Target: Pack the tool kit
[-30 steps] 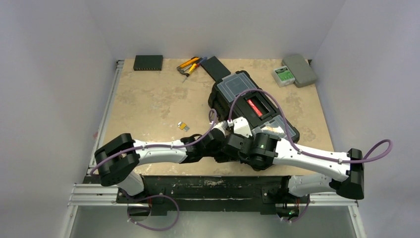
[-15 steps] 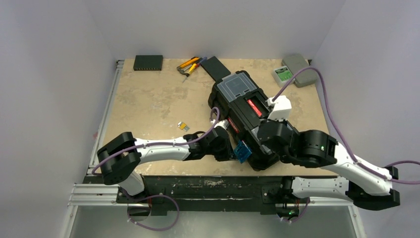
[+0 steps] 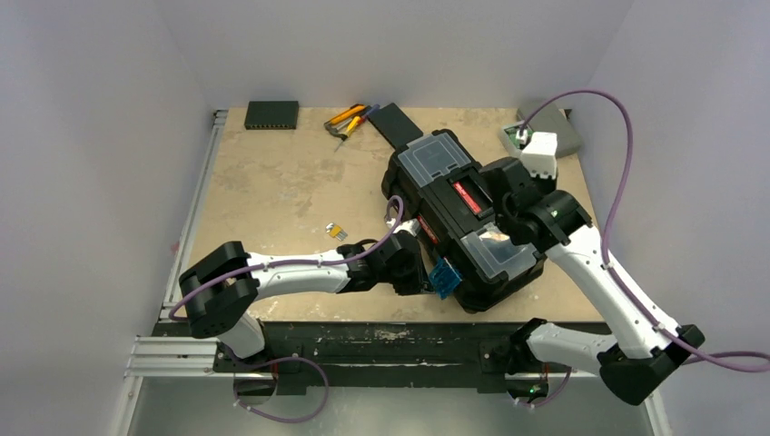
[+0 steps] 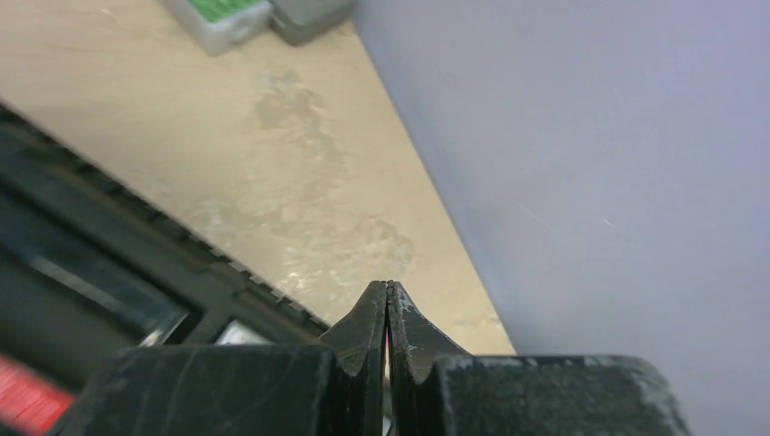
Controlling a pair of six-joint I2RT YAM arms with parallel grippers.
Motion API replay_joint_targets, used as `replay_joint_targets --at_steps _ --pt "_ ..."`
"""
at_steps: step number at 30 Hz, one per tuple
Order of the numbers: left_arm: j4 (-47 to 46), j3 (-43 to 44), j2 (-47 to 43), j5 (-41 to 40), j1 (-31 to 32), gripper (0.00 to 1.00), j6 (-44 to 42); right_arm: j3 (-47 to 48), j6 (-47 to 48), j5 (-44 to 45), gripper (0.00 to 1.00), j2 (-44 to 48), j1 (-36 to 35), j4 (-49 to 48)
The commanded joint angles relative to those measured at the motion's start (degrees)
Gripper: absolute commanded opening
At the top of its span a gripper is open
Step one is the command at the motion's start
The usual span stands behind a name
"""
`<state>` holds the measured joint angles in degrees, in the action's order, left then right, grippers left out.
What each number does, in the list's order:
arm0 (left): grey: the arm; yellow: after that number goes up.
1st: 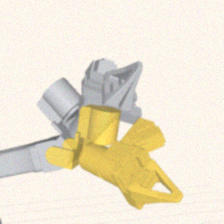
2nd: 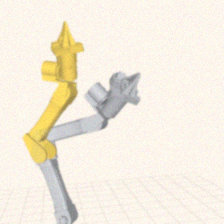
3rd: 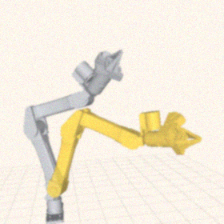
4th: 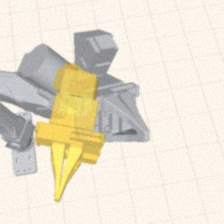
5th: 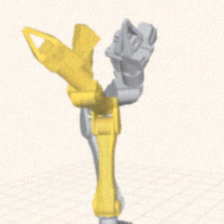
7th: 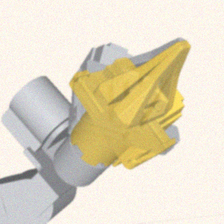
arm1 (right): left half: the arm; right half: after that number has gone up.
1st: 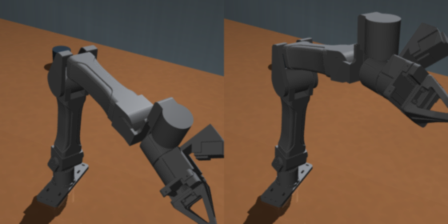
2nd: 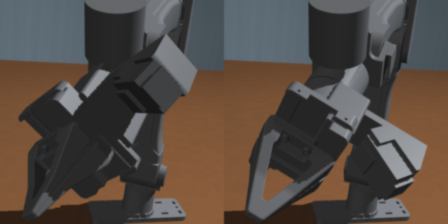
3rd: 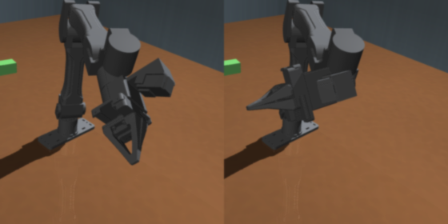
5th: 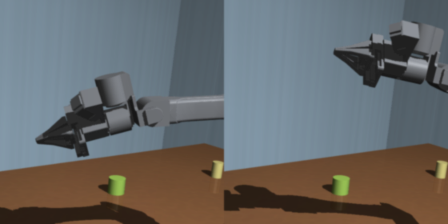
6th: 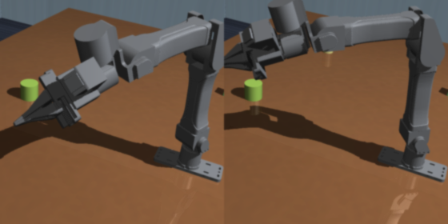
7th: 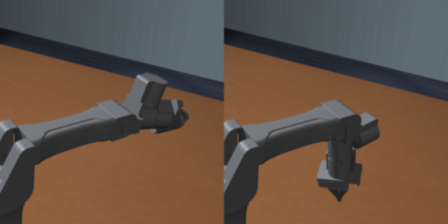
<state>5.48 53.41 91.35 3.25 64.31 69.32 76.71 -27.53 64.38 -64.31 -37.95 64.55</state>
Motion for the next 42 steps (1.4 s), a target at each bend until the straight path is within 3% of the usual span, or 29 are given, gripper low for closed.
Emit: replay_joint_targets --at_steps 1,4,12,26,38,42 --pt "0.5 3.0 0.3 0.2 0.3 0.0 -1.4 -2.8 13.4 -5.3 0.0 -0.9 10.3 -12.2" --pt "0.6 3.3 0.7 0.6 0.3 0.0 -1.4 -3.3 11.0 -9.5 0.0 -5.9 14.3 -9.1" --pt "0.7 3.3 0.6 0.4 0.3 0.0 -1.7 -4.8 5.7 -20.6 0.0 -16.1 14.8 -3.5" --pt "3.7 4.7 2.5 -1.2 0.2 0.0 -1.9 -14.9 8.4 -45.5 0.0 -11.5 12.8 -16.8" --pt "5.9 10.1 5.5 -0.1 -0.2 0.0 -1.2 -21.1 6.2 -46.9 0.0 -6.1 11.4 -19.1" --pt "12.3 14.1 7.3 -1.5 0.1 0.0 3.8 -25.1 4.3 -47.7 0.0 -2.7 10.6 -21.4"
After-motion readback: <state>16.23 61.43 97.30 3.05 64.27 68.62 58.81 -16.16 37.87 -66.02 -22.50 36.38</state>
